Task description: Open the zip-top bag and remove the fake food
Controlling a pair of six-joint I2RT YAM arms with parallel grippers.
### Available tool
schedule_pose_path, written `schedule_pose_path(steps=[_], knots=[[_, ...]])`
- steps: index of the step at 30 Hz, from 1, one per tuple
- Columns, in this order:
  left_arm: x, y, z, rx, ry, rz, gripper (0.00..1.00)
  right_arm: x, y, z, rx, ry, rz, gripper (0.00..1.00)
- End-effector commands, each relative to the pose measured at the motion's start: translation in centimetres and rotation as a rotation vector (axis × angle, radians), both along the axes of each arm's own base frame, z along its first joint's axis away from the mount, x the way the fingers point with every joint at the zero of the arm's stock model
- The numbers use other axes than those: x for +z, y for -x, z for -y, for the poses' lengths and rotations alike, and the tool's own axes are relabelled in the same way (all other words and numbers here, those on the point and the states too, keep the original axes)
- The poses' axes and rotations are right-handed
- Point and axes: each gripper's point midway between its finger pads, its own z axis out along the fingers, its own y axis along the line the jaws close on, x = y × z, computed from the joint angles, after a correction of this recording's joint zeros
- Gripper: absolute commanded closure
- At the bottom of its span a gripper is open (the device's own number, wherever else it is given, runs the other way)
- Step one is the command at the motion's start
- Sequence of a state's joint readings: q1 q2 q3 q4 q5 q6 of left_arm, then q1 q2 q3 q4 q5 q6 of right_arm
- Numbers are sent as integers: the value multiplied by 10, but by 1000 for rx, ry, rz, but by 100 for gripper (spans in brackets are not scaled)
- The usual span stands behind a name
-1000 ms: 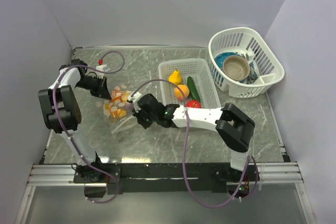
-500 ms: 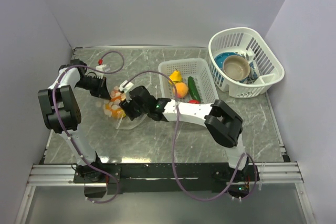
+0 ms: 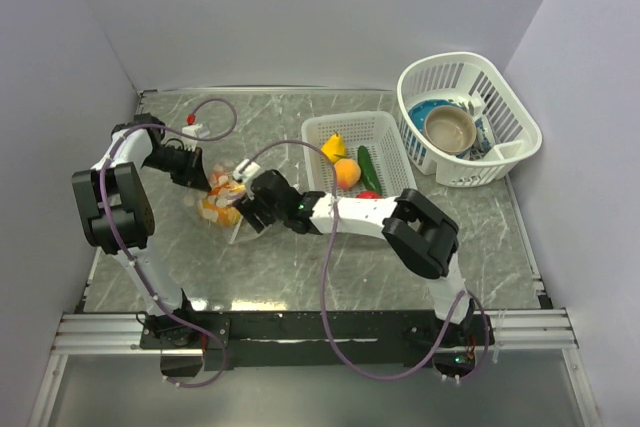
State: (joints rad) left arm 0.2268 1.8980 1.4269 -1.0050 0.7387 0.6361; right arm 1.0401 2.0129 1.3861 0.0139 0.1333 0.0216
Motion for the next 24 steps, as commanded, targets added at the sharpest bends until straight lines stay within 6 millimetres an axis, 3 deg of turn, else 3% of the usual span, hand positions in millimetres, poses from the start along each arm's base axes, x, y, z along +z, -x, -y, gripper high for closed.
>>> schedule_pose_path(steps=[1,3,5,8,15,17,20,24], knots=[[5,2,-2,-11,3,9,99,38,18,18,-37,-109,14,30],[4,2,-1,-14,11,2,99,39,29,27,-35,-125,-1,37],[5,2,-1,-12,14,4,99,52,36,29,-22,-167,-5,46],[6,3,0,-15,15,4,99,43,37,28,-11,-148,-14,59],[8,5,-1,-21,4,9,99,43,33,0,38,-163,-45,69],[7,5,-1,-21,7,2,99,41,36,-4,49,-162,-62,79],[6,4,-1,-20,7,3,99,32,43,1,59,-159,-94,92],[4,4,-1,-19,16,-6,99,30,48,9,55,-166,-99,97]])
